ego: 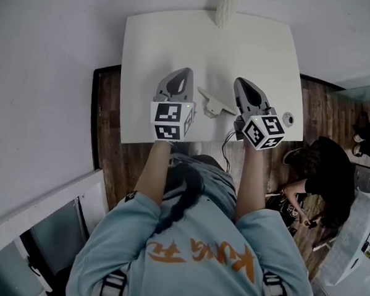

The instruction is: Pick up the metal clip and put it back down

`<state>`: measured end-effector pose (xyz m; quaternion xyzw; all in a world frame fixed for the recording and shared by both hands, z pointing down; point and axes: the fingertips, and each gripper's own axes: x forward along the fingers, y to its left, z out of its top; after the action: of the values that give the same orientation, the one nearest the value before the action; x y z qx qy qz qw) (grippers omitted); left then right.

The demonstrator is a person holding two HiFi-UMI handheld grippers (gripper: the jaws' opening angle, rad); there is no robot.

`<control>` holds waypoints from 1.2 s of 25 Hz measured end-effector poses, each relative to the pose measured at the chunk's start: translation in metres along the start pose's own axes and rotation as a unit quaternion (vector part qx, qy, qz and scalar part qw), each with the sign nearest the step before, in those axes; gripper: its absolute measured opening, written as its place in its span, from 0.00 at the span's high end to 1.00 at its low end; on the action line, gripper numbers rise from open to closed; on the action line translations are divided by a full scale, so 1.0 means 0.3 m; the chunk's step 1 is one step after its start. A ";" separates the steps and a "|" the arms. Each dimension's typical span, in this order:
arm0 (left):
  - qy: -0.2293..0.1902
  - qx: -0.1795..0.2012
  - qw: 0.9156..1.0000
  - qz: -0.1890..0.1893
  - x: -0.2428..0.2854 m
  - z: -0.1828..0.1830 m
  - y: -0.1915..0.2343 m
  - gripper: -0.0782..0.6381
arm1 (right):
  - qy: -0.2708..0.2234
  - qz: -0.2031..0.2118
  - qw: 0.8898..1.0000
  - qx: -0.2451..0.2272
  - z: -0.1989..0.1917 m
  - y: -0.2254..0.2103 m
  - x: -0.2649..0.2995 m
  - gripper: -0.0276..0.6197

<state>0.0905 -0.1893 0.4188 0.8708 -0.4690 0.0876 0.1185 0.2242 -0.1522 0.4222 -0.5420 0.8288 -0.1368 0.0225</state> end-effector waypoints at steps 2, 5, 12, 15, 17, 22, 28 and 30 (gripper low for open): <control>-0.018 0.000 1.000 0.000 0.000 0.049 -0.001 0.86 | -0.024 0.006 1.000 0.012 0.058 0.001 0.002 0.94; -0.045 0.000 0.999 -0.003 -0.003 0.121 -0.018 0.86 | -0.061 0.023 0.998 0.018 0.154 0.011 -0.003 0.94; -0.097 0.026 0.995 -0.010 -0.020 0.283 -0.082 0.86 | -0.077 -0.050 0.994 -0.059 0.332 -0.021 -0.036 0.94; -0.103 0.040 0.994 -0.006 -0.021 0.312 -0.091 0.86 | -0.074 -0.077 0.990 -0.089 0.363 -0.033 -0.046 0.94; -0.103 0.045 0.994 -0.005 -0.019 0.318 -0.098 0.86 | -0.073 -0.074 0.990 -0.098 0.366 -0.025 -0.044 0.94; -0.101 0.055 0.993 -0.010 -0.001 0.321 -0.128 0.86 | -0.066 -0.069 0.989 -0.114 0.359 -0.016 -0.041 0.94; -0.102 0.069 0.992 -0.019 0.011 0.324 -0.159 0.86 | -0.069 -0.076 0.988 -0.119 0.368 -0.036 -0.055 0.94; -0.101 0.071 0.992 -0.021 0.014 0.324 -0.165 0.86 | -0.071 -0.080 0.987 -0.118 0.372 -0.044 -0.058 0.94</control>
<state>0.1383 -0.1943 0.3209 0.8912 -0.4524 0.0300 0.0104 0.2637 -0.1640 0.3164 -0.6134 0.7897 -0.0008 0.0059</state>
